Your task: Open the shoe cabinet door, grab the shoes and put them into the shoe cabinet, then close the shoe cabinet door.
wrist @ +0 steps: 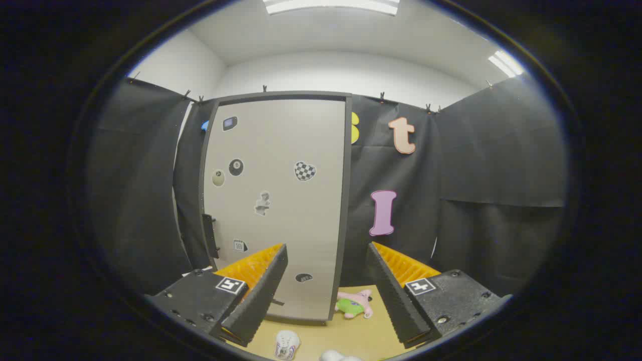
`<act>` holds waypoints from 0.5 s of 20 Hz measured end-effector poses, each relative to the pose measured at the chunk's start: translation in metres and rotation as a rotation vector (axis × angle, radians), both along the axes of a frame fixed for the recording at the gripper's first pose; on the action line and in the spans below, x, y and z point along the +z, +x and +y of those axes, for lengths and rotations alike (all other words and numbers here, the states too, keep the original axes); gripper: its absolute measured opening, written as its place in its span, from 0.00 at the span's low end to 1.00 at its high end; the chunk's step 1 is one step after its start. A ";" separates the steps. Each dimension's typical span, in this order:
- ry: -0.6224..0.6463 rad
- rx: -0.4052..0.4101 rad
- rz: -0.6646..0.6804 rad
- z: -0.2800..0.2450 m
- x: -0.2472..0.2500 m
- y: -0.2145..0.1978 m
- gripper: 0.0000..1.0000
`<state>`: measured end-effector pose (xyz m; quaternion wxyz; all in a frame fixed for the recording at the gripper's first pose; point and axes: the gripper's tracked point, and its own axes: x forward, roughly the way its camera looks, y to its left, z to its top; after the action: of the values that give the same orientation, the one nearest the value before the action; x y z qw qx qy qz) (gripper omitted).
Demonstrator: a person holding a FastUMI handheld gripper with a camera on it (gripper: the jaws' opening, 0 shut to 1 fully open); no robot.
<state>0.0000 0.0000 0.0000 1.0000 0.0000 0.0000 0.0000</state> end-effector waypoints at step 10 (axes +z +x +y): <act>0.002 -0.033 0.010 -0.005 -0.006 -0.005 1.00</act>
<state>-0.0052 -0.0049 -0.0059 0.9999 0.0008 0.0049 -0.0164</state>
